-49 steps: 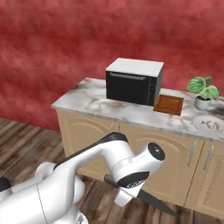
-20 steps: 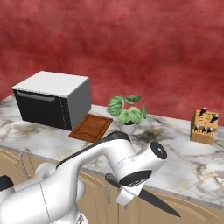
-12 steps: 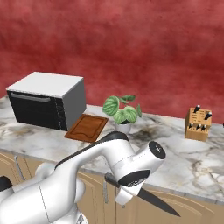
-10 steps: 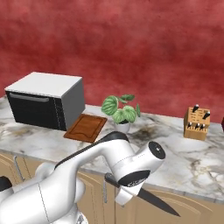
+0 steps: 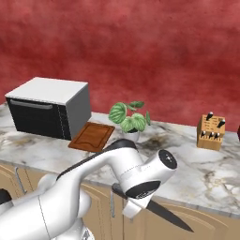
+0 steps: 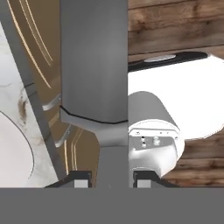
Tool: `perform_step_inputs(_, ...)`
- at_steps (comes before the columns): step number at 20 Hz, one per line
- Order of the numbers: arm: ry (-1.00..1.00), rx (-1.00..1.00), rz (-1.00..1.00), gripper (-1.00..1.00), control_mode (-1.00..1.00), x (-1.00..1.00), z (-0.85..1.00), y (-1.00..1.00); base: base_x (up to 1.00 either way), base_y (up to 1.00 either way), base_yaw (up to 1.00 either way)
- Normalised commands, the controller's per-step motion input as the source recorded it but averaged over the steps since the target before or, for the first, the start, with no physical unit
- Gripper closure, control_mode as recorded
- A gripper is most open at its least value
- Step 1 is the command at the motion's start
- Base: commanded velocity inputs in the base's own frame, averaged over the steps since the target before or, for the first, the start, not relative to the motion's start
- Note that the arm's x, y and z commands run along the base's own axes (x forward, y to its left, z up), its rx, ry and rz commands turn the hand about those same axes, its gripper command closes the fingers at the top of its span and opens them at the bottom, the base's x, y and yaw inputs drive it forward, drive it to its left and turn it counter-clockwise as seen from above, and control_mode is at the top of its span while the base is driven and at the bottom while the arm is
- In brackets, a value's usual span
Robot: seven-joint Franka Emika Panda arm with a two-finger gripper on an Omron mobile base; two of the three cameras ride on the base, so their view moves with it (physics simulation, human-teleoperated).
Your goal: Pick up the knife from the drawer and place it on the cutting board. Then place the meat from the plate to the cutting board.
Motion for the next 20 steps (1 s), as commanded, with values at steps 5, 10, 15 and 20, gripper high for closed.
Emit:
perform_step_inputs(5,-0.06,-0.05,-0.05,1.00,-1.00,0.00,0.72,0.43,0.00,0.00,0.00)
perform_step_inputs(10,-0.11,-0.15,-0.08,1.00,-1.00,0.00,0.75,0.88,0.00,0.00,0.00)
perform_step_inputs(15,-0.08,-0.14,0.00,1.00,-1.00,0.08,0.48,0.97,0.00,0.00,0.00)
perform_step_inputs(20,-0.03,-0.14,0.19,1.00,-1.00,0.25,0.25,0.73,0.00,0.00,0.00)
